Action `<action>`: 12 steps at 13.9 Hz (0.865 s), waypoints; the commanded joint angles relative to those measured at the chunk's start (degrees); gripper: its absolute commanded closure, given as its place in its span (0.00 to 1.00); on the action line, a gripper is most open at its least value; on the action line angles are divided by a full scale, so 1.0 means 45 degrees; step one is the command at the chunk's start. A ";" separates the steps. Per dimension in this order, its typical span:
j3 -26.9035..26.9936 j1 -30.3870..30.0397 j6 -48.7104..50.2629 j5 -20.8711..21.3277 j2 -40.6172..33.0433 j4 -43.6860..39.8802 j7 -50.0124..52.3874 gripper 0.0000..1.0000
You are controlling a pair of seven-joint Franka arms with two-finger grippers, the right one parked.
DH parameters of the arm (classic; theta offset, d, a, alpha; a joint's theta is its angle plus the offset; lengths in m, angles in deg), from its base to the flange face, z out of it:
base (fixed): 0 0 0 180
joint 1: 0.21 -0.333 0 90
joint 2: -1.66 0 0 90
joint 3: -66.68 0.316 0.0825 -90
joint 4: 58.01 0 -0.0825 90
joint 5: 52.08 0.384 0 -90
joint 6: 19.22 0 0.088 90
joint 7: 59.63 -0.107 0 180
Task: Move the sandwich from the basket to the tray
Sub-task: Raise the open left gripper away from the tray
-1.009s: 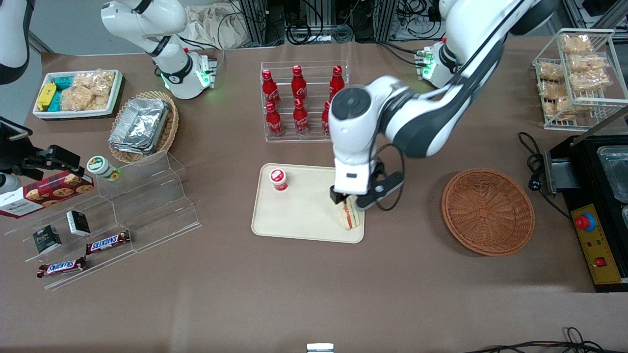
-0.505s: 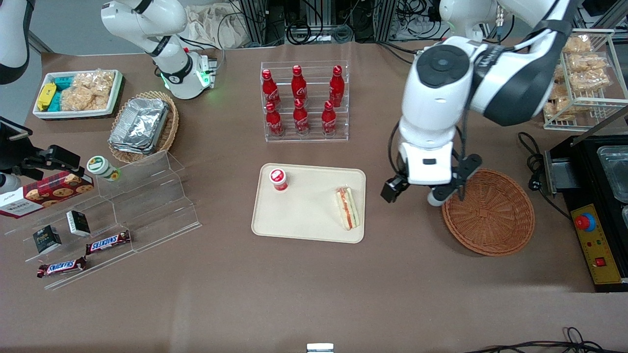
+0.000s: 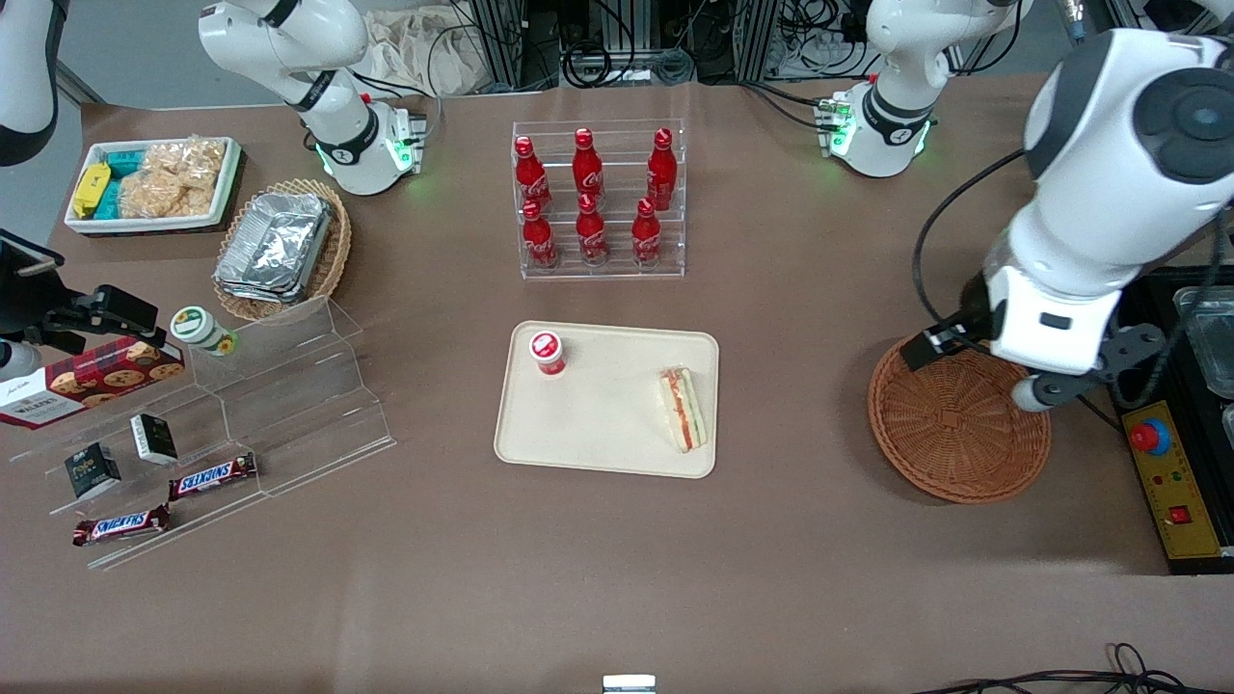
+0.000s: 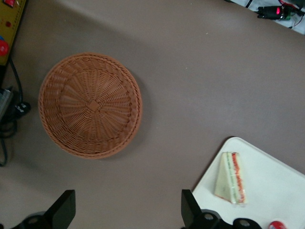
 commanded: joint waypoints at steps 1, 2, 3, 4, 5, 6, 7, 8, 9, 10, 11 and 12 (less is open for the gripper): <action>0.2898 0.1503 -0.0089 -0.1318 -0.1278 0.1019 -0.2466 0.00; 0.4089 0.2128 -0.0206 -0.1768 -0.1648 0.1369 -0.3482 0.00; 0.5126 0.2753 -0.0439 -0.2024 -0.2077 0.1875 -0.4285 0.00; 0.5832 0.3127 -0.0770 -0.2181 -0.2526 0.2480 -0.4795 0.00; 0.6110 0.3208 -0.1179 -0.2241 -0.3014 0.3240 -0.5265 0.00; 0.6190 0.3209 -0.1531 -0.2300 -0.3522 0.3963 -0.5675 0.00; 0.6404 0.3228 -0.1825 -0.2494 -0.3991 0.4647 -0.5989 0.00; 0.6541 0.3228 -0.1963 -0.2631 -0.4460 0.5214 -0.6340 0.00; 0.6639 0.3209 -0.2061 -0.2710 -0.4871 0.5723 -0.6556 0.00; 0.6718 0.3151 -0.2082 -0.2710 -0.5281 0.6037 -0.6578 0.00; 0.6796 0.3111 -0.2101 -0.2710 -0.5652 0.6350 -0.6655 0.00; 0.6893 0.3092 -0.2121 -0.2710 -0.6023 0.6662 -0.6714 0.00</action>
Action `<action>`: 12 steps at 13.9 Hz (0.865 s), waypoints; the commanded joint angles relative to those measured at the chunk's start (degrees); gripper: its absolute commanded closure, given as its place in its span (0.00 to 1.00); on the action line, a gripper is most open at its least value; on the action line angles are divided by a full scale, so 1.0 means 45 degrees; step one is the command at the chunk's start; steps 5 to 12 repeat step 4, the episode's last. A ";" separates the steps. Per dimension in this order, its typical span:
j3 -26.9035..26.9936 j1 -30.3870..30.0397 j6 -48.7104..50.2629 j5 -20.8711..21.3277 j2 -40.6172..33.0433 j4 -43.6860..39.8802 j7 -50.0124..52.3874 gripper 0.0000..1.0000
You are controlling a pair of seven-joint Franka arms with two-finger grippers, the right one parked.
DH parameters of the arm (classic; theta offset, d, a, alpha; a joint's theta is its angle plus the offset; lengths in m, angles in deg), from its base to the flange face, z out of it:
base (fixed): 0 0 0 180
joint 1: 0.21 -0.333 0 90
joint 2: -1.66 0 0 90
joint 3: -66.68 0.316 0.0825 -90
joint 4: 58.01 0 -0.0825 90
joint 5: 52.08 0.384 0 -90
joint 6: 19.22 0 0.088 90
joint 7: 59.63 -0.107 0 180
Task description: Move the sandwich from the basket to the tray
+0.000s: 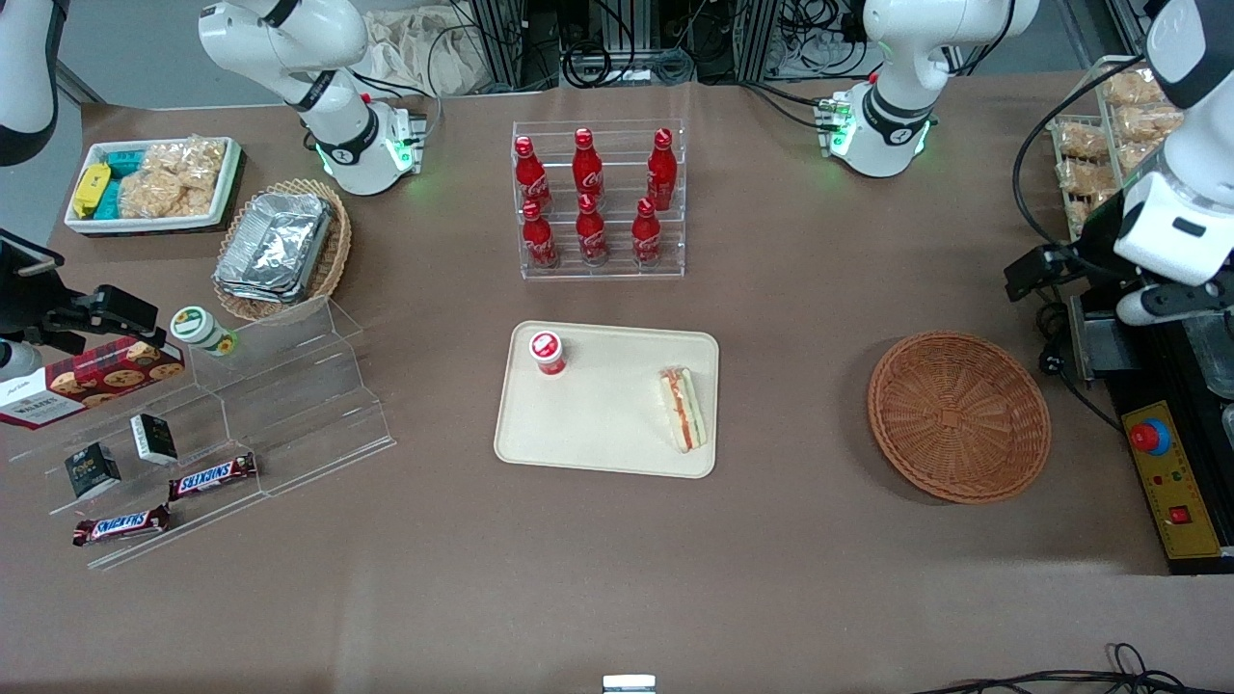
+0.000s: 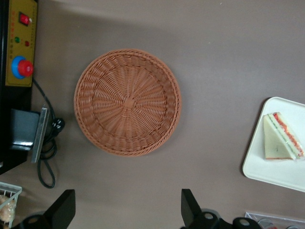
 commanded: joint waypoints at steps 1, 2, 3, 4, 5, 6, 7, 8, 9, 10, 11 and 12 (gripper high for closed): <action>0.0421 0.0134 -0.0407 -0.0200 -0.1469 0.1389 -0.0541 0.00; 0.0422 0.0134 -0.0234 -0.0200 -0.1413 0.1236 -0.0601 0.00; 0.0402 0.0153 -0.0155 -0.0103 -0.1355 0.1099 -0.0814 0.00; 0.0305 0.0192 -0.0154 -0.0063 -0.1141 0.0866 -0.0700 0.00; 0.0305 0.0192 -0.0154 -0.0063 -0.1141 0.0866 -0.0700 0.00; 0.0305 0.0192 -0.0154 -0.0063 -0.1141 0.0866 -0.0700 0.00; 0.0305 0.0192 -0.0154 -0.0063 -0.1141 0.0866 -0.0700 0.00; 0.0305 0.0192 -0.0154 -0.0063 -0.1141 0.0866 -0.0700 0.00; 0.0305 0.0192 -0.0154 -0.0063 -0.1141 0.0866 -0.0700 0.00; 0.0305 0.0192 -0.0154 -0.0063 -0.1141 0.0866 -0.0700 0.00; 0.0305 0.0192 -0.0154 -0.0063 -0.1141 0.0866 -0.0700 0.00; 0.0305 0.0192 -0.0154 -0.0063 -0.1141 0.0866 -0.0700 0.00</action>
